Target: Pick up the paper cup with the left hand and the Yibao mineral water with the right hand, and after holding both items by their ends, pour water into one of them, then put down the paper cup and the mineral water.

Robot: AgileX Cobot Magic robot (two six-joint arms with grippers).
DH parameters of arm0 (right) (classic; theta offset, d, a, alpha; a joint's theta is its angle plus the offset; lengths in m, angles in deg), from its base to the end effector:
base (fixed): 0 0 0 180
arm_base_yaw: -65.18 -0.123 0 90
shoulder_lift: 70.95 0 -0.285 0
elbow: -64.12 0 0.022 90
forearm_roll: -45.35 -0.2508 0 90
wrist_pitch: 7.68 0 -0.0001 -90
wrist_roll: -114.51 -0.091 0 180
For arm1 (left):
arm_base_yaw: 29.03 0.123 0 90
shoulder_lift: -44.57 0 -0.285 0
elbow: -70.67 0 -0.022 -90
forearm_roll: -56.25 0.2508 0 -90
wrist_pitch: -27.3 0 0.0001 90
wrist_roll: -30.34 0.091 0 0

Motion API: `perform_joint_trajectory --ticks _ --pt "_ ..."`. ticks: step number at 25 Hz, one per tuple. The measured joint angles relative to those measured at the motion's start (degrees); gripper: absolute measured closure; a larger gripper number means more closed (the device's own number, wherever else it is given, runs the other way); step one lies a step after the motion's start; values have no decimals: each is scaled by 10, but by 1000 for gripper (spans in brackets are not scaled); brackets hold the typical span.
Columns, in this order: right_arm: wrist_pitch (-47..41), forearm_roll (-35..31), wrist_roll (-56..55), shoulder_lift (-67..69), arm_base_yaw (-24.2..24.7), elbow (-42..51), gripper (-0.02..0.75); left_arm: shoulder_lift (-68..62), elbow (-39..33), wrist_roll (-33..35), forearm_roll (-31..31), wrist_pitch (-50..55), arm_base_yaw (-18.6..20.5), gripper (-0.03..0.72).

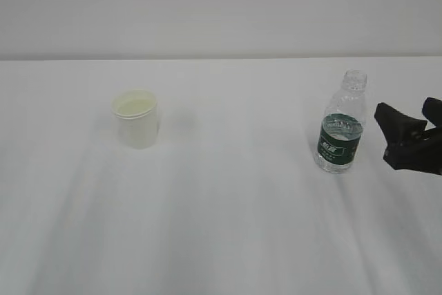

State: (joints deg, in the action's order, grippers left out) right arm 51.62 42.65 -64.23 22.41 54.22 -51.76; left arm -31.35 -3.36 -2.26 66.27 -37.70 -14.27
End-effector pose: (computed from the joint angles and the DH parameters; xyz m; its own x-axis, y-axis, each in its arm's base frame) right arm 0.2197 0.0388 0.1712 -0.1405 -0.0251 -0.9898 -0.1503 0.9886 -0.0037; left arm 0.1631 0.0281 0.2006 0.1172 -0.4537 -0.8834 -0.0500 0.8857 -0.4615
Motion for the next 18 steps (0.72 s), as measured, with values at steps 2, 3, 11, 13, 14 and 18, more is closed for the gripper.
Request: perform_joint_trajectory --ticks 2,3,11,13,14,18 --pt "-21 -3 0 -22 0 0 184 11 0 -11 2 4 0 463" --pt "-37 -5 0 -31 0 0 184 18 0 -14 4 7 0 463" --pt "-118 -5 2 -93 0 0 186 70 -1 -38 7 36 0 464" --pt "-150 -5 7 -105 0 -8 186 79 2 -47 8 49 0 463" --pt "-169 -3 10 -111 0 -15 186 82 5 -52 11 58 0 464" --pt "-201 7 16 -130 0 -45 186 95 35 -70 25 80 0 464"
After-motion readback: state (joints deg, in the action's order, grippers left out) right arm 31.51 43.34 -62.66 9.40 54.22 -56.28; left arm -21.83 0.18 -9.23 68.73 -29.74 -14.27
